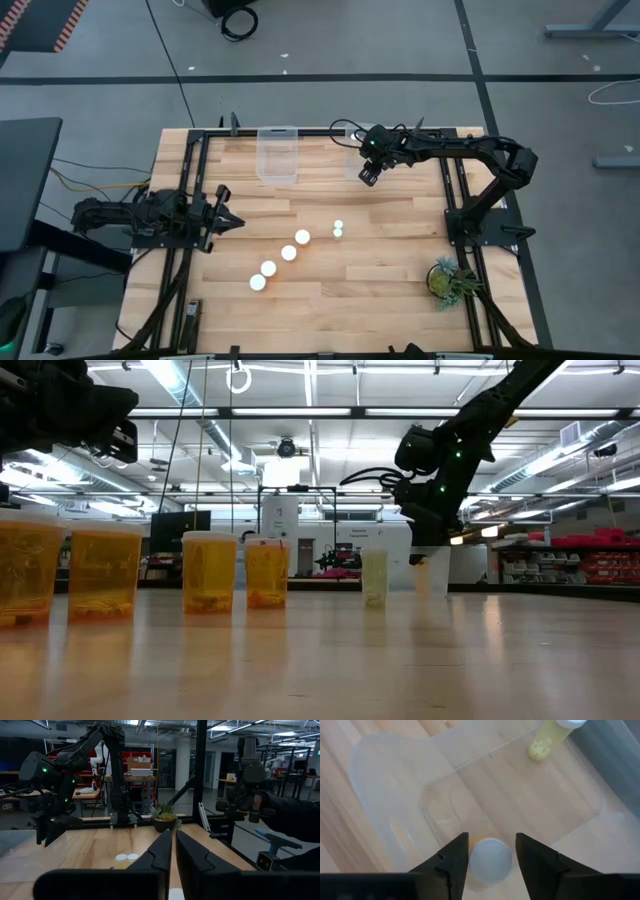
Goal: Pick and place medicine bottles into bin by pill shape (circle, oval)
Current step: Put the top small orange pill bottle into the right transparent bin, then put the top small yellow pill bottle into the right transparent bin
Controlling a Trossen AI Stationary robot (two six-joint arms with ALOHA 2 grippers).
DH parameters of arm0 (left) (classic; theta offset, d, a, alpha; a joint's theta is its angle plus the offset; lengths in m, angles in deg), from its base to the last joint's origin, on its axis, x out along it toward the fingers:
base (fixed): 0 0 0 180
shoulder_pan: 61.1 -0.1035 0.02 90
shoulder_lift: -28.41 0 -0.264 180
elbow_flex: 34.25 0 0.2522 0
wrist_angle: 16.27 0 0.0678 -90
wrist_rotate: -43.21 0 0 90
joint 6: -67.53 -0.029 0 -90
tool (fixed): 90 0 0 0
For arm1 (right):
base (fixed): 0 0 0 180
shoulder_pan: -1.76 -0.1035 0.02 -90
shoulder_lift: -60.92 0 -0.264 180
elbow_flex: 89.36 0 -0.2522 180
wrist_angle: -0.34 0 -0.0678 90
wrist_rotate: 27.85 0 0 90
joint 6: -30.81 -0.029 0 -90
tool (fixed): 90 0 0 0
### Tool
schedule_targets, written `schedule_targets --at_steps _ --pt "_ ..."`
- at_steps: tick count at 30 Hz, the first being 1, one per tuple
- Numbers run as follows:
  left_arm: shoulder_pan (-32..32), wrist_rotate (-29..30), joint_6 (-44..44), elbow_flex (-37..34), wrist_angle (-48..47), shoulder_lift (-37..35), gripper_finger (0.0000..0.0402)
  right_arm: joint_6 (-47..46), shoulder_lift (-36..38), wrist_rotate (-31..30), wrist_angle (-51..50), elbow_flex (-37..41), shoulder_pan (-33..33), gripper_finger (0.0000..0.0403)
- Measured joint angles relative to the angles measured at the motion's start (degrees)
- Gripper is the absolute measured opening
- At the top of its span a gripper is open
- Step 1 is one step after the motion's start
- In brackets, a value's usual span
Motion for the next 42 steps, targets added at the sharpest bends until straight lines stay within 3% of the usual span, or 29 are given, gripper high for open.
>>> schedule_targets --at_steps 17,30,42 --pt "0.01 0.0 0.01 0.0 -0.01 -0.01 0.0033 -0.2 -0.04 0.5 -0.96 -4.24 -0.15 0.0175" --pt "-0.01 0.0 0.01 0.0 0.0 0.0 0.0027 -0.28 -0.04 0.57 -0.32 -4.5 -5.37 0.0174" --pt "0.01 0.0 0.01 0.0 -0.01 0.0 0.0029 0.24 -0.04 0.39 3.28 -4.52 -6.1 0.0174"
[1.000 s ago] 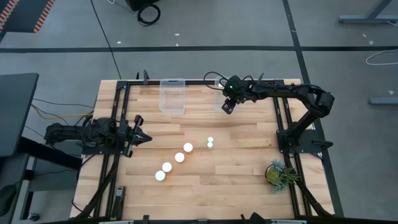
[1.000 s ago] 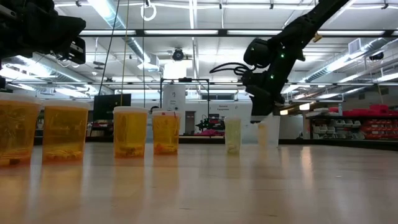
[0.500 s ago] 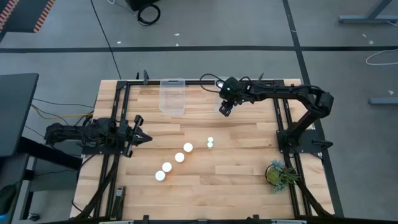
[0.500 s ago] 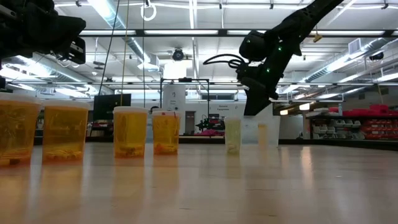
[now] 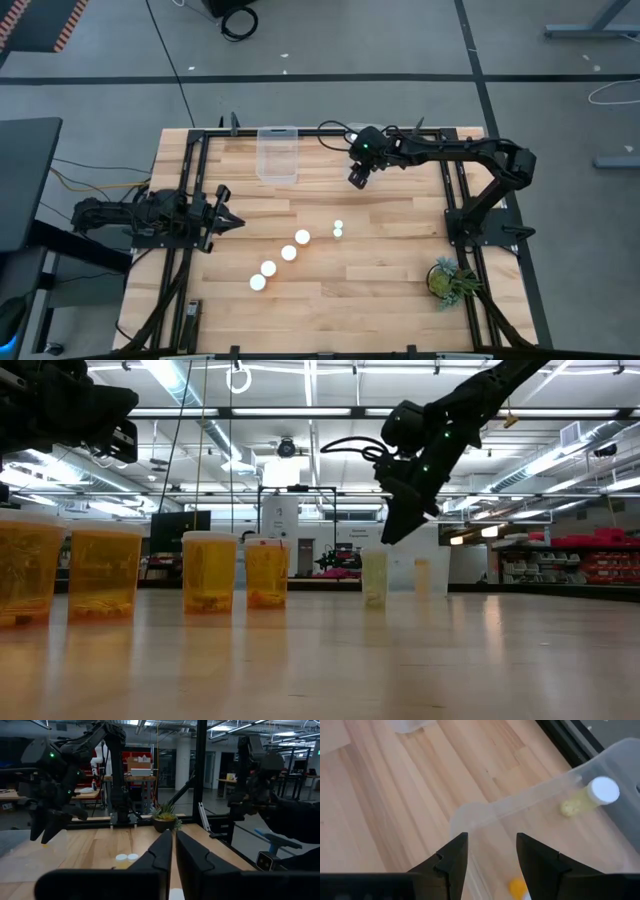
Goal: Pick and place medicine bottles into bin by pill shape (circle, oval)
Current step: Put the top small yellow pill bottle into the right transparent bin
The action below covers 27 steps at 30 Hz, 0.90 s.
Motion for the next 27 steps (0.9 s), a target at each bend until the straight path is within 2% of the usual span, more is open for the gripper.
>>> schedule_targets --at_steps 18,27 --pt "-0.02 0.0 -0.01 0.0 0.0 0.0 0.0028 4.65 0.02 0.01 5.75 -0.02 -8.33 0.0174" --pt "-0.02 0.0 0.0 0.0 -0.01 0.0 0.0034 4.68 0.02 3.11 5.72 -0.02 -12.53 0.0174"
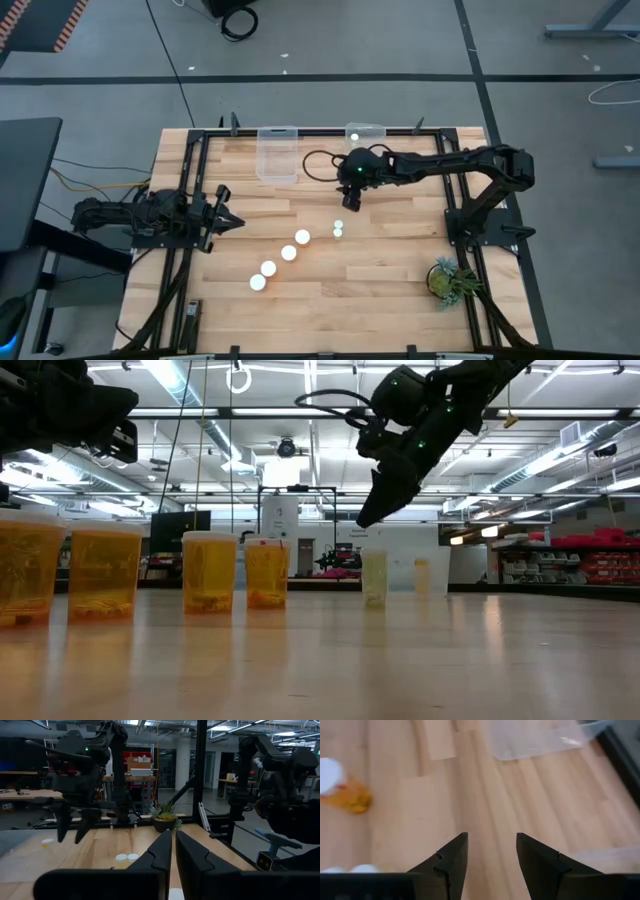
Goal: Pick and place medicine bottles into bin by pill shape (circle, oval)
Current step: Put the top small yellow pill bottle into the right transparent bin
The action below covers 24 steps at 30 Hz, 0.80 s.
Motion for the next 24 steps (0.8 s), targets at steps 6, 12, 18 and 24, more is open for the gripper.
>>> schedule_targets --at_steps 6,12,18,24 --pt "0.01 0.0 -0.02 0.0 0.01 0.0 0.0031 0.29 0.0 5.17 0.0 0.0 -2.25 0.0174" --pt "0.01 0.0 0.0 0.0 0.01 0.0 0.0024 2.44 0.02 13.35 -0.02 0.0 -4.87 0.0174" --pt "0.02 0.0 0.0 0.0 0.01 0.0 0.003 4.34 0.04 14.26 -0.09 0.0 -7.93 0.0174" --pt "0.01 0.0 0.0 0.0 0.0 -0.01 0.0036 6.86 0.04 11.21 -1.91 0.0 -11.51 0.0177"
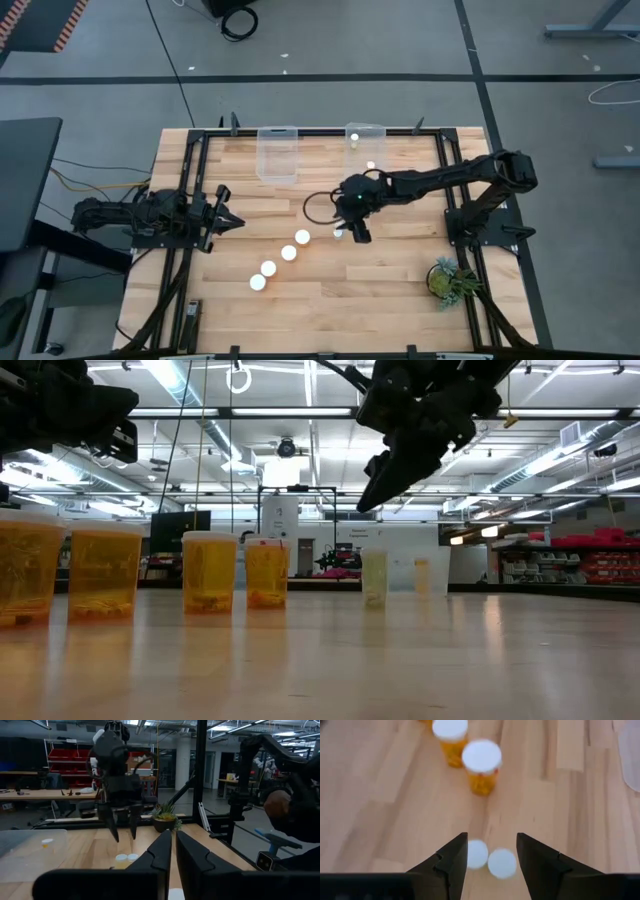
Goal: Pick and place medicine bottles into bin by pill shape (circle, oval)
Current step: Put the top small yellow pill bottle into the right transparent bin
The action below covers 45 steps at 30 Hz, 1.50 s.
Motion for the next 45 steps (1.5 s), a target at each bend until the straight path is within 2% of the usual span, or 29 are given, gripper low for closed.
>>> schedule_targets --at_steps 4,9,20,25,30,36,45 --pt "-0.01 0.0 0.0 0.0 0.0 0.01 0.003 0.62 0.0 -5.58 -3.82 0.0 -1.62 0.0191" --pt "0.0 -0.02 -0.02 0.0 0.0 0.01 0.0026 0.65 0.0 -9.66 -6.15 0.0 -2.23 0.0215" --pt "-0.01 0.0 -0.02 0.0 0.0 0.01 0.0034 0.46 0.0 -11.38 -4.99 1.8 -2.21 0.0255" --pt "-0.01 0.0 0.0 0.0 0.0 0.01 0.0026 -0.14 0.0 -11.38 0.5 6.91 -2.21 0.0258" --pt "0.01 0.0 0.0 -0.01 0.0 0.01 0.003 -0.45 0.0 -11.38 10.11 12.75 -2.18 0.0258" --pt "0.01 0.0 0.0 0.0 0.0 -0.01 0.0035 -0.52 0.0 -11.38 17.47 15.91 -2.14 0.0257" --pt "-0.01 0.0 0.0 0.0 0.0 0.01 0.0024 -1.43 0.0 -11.38 19.28 16.39 -2.14 0.0257"
